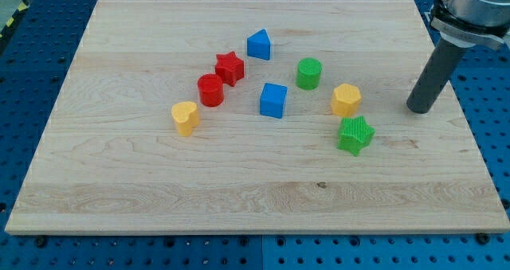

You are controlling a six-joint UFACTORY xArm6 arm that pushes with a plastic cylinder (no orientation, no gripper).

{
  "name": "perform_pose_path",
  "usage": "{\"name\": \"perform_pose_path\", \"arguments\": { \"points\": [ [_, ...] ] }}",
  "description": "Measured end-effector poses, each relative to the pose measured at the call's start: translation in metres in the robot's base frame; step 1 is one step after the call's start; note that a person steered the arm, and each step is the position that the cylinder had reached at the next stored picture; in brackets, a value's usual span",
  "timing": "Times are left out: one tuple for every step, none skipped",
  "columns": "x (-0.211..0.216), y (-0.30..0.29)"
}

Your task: Move the yellow hexagon towards the green circle

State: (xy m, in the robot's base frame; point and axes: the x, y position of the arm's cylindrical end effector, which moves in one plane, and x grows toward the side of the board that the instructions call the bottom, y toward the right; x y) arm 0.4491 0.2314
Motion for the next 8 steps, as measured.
{"name": "perform_pose_path", "arguments": {
  "points": [
    [0.0,-0.011],
    [0.0,-0.035],
    [0.0,-0.054],
    [0.0,-0.069],
    [0.0,-0.086],
    [0.0,-0.098],
    [0.0,-0.098],
    [0.0,-0.1]
  ]
}}
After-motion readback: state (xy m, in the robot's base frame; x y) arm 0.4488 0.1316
